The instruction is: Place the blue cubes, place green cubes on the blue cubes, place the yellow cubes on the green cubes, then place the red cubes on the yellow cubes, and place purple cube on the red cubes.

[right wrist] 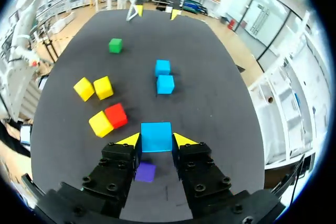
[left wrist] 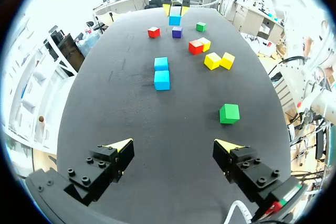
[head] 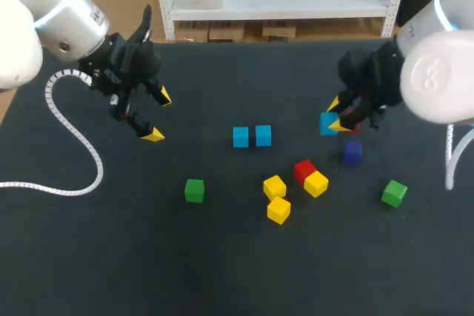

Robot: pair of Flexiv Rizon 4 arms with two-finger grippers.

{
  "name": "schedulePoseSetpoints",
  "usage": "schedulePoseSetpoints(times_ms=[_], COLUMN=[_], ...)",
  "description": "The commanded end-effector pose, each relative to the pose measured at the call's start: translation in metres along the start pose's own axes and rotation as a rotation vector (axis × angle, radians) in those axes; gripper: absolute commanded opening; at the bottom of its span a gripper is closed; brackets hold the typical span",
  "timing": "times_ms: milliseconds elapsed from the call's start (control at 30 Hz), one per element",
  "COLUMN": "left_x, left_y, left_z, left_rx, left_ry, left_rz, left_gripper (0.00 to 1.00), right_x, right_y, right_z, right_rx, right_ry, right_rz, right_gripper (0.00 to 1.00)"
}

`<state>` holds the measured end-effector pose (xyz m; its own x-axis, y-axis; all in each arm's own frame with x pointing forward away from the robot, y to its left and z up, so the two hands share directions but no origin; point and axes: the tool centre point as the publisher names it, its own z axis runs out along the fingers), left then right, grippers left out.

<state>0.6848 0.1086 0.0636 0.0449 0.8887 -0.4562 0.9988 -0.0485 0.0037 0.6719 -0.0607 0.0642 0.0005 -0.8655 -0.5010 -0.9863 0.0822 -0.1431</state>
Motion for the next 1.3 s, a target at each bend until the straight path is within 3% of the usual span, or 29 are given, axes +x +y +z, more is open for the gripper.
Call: schedulePoseSetpoints(times_ms=[33,467,1300], left_x=[0.001,0.001,0.001], left_y=[0.002,0.002,0.002], left_z=[0.0,0.0,0.0], left_rx=[0.002,0.002,0.002], left_ry=[-0.001,-0.001,-0.001], left_rz=[0.002,0.002,0.002], left_gripper=[1.0,1.0,1.0], right_x=[-0.011,-0.028,-0.03], right_y=[-0.01,-0.014,-0.004], right_z=[0.02,0.049,0.081], right_rx=[-0.017,-0.026,-0.053], right_ry=[-0.012,-0.01,-0.016], right_rz=[0.01,0.063,0.016], right_gripper=[0.0,0.0,0.0])
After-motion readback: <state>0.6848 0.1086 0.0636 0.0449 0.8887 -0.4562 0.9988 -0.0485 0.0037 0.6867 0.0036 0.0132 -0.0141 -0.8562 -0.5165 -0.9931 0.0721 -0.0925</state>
